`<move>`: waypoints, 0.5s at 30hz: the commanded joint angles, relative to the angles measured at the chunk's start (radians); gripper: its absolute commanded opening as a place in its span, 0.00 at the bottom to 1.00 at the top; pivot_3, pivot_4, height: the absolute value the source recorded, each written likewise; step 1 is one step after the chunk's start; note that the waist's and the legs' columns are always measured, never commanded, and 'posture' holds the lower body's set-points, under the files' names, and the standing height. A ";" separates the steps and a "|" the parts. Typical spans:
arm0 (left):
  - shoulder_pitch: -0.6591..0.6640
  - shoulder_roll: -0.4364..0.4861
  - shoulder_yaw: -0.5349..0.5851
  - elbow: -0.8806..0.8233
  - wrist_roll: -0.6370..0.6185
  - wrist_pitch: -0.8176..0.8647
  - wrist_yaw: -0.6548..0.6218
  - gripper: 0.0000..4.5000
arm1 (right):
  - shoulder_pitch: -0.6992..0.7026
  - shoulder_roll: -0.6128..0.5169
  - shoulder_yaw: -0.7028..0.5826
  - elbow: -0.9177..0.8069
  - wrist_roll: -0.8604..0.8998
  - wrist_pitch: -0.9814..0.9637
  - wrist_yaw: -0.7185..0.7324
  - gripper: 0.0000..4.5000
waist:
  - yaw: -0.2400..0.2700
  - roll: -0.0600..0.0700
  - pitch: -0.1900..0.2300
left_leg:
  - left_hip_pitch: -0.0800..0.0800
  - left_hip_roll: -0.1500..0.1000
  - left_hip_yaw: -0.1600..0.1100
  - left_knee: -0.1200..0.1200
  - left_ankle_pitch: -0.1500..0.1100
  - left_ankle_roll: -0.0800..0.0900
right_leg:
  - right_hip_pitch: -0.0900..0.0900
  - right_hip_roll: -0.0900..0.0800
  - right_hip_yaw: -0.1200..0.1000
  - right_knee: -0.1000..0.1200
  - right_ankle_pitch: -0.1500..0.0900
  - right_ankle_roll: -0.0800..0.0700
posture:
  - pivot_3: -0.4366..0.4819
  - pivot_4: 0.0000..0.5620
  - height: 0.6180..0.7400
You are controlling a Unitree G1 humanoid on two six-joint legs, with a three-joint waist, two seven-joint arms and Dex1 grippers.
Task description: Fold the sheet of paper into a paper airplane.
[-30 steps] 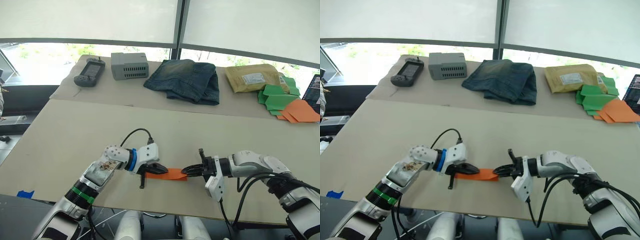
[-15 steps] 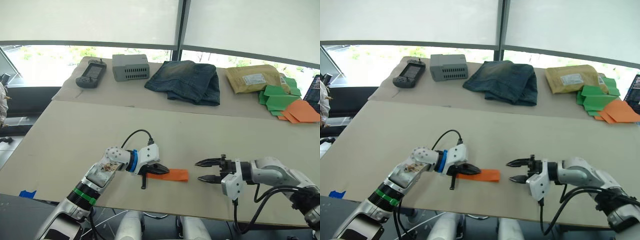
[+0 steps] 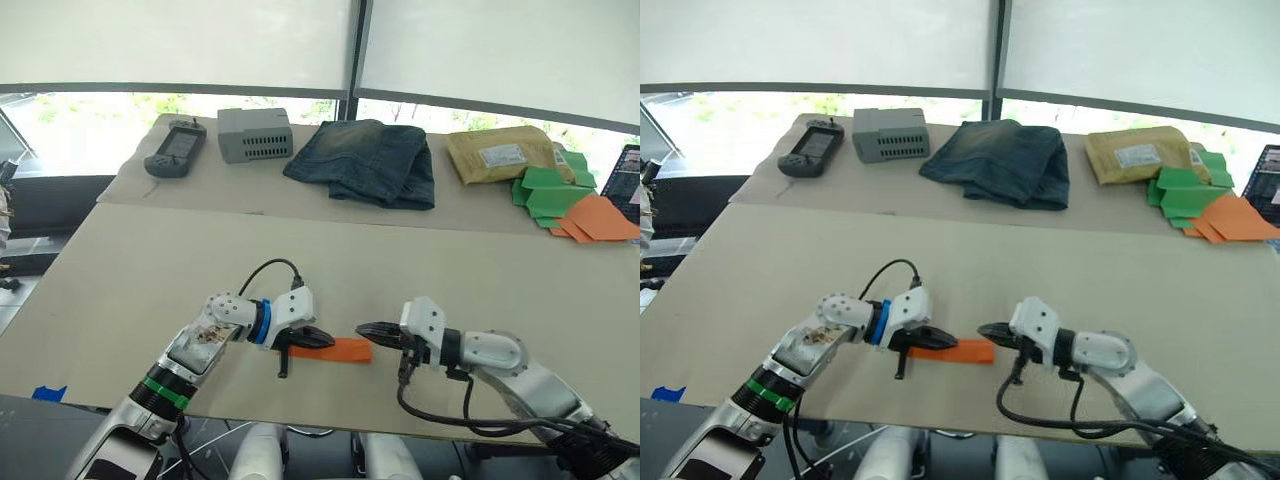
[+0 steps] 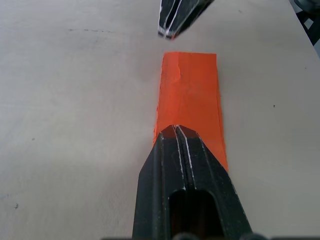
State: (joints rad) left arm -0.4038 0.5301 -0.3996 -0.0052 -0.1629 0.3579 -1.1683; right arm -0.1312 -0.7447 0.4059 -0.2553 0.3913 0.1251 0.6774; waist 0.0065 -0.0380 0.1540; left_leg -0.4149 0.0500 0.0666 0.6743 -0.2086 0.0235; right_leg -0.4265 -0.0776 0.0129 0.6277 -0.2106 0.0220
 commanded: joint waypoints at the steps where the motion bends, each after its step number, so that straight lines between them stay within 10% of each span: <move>1: 0.032 0.043 0.010 0.010 0.018 0.049 0.013 0.00 | -0.009 0.068 0.000 -0.015 -0.048 0.097 -0.035 0.01 | -0.003 0.000 0.000 | 0.000 0.000 0.000 0.000 0.000 0.000 | 0.000 0.000 0.000 0.000 0.000 0.000 | 0.48 0.27 0.80; 15: 0.054 0.038 0.015 -0.028 0.009 0.077 0.028 0.00 | 0.080 0.103 -0.099 -0.022 -0.115 0.310 -0.053 0.01 | 0.001 0.001 -0.001 | 0.000 0.000 0.000 -0.001 -0.002 -0.003 | -0.001 0.000 0.000 -0.001 0.000 0.000 | 0.48 0.27 0.80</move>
State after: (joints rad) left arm -0.3731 0.5527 -0.3719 -0.0595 -0.1688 0.3991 -1.1478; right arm -0.0868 -0.6149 0.3398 -0.3023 0.2974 0.3872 0.6397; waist 0.0071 -0.0370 0.1534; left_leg -0.4148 0.0502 0.0662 0.6733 -0.2108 0.0197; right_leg -0.4272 -0.0781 0.0124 0.6267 -0.2107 0.0219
